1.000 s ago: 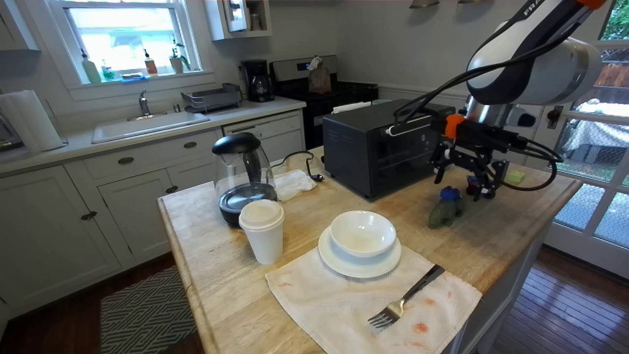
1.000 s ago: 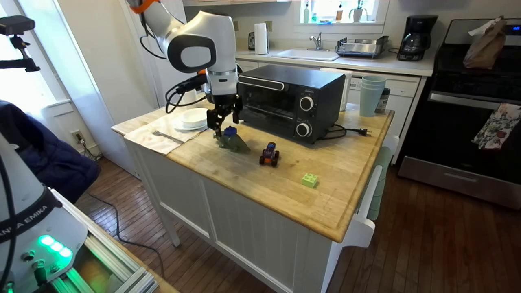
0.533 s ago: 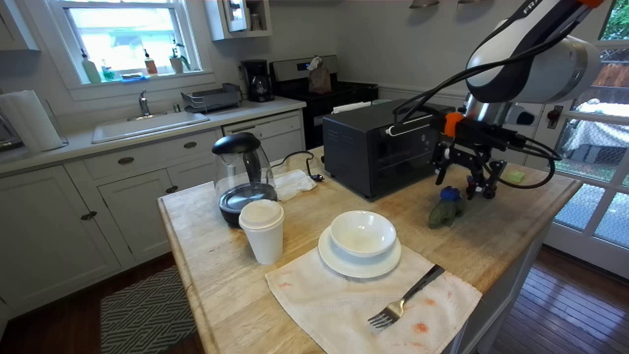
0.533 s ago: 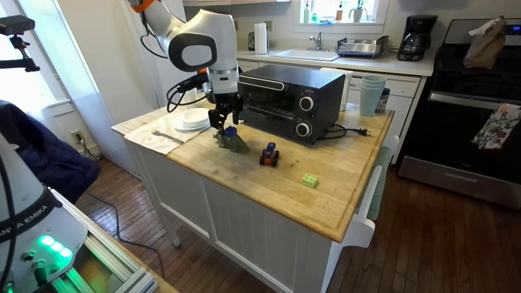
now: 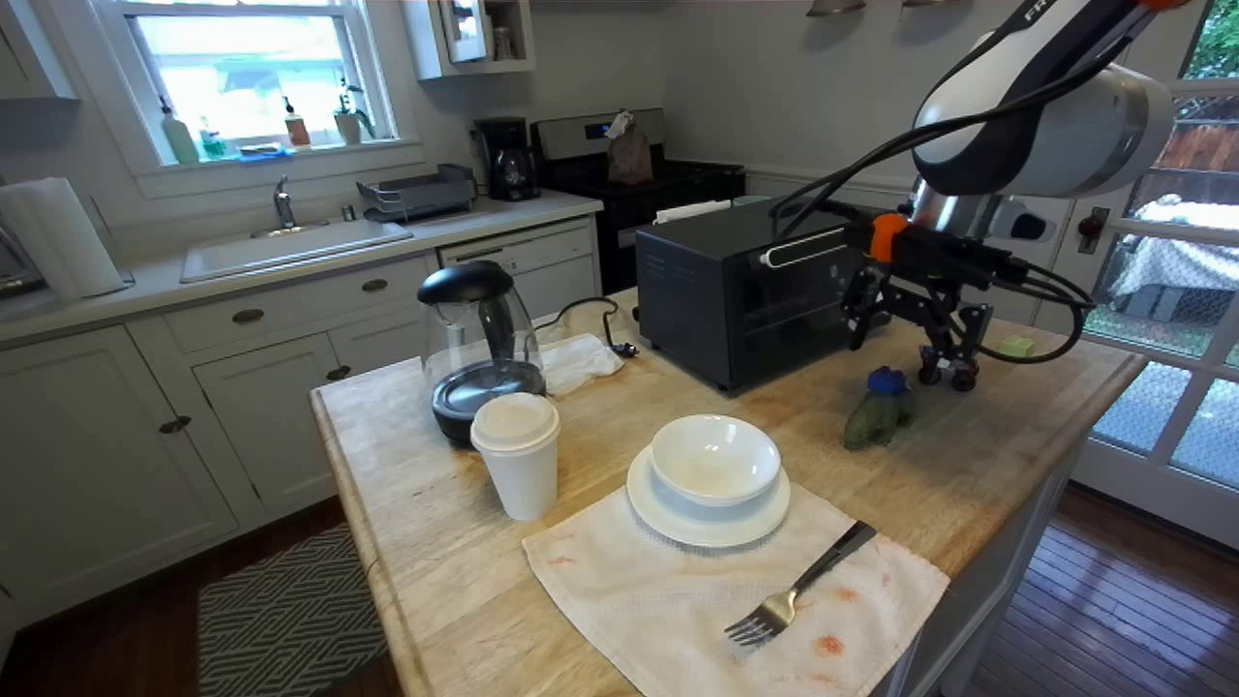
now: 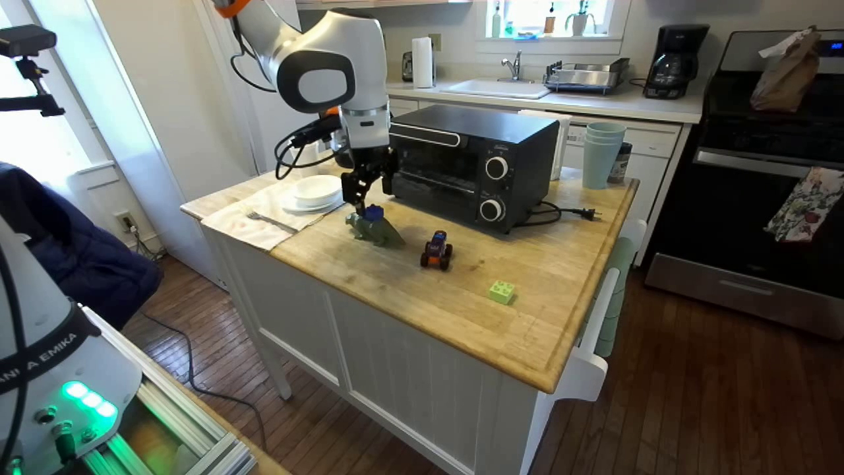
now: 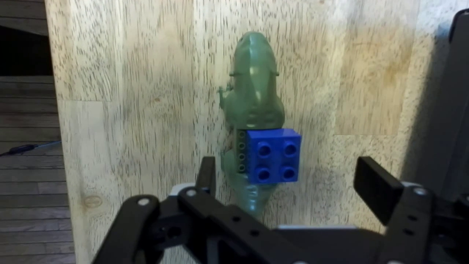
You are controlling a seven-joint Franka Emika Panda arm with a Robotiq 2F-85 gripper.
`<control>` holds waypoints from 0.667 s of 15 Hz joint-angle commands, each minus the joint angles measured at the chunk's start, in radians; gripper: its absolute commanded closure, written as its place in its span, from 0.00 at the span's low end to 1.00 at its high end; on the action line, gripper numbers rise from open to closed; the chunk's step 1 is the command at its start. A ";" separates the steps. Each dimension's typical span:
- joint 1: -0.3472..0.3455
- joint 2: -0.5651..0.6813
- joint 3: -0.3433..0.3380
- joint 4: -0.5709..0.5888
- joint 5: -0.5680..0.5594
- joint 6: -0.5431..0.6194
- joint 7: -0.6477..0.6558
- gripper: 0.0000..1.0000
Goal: Put the blue block on top of the toy animal
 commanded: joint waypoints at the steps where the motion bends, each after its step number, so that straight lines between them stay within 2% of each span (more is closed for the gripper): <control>1: -0.011 0.024 0.004 0.029 0.004 -0.013 -0.010 0.33; 8: -0.015 0.037 0.005 0.034 0.009 -0.021 -0.019 0.84; 9: -0.016 0.037 0.005 0.035 0.009 -0.022 -0.019 0.89; 10: -0.016 0.038 0.005 0.038 0.009 -0.024 -0.020 0.89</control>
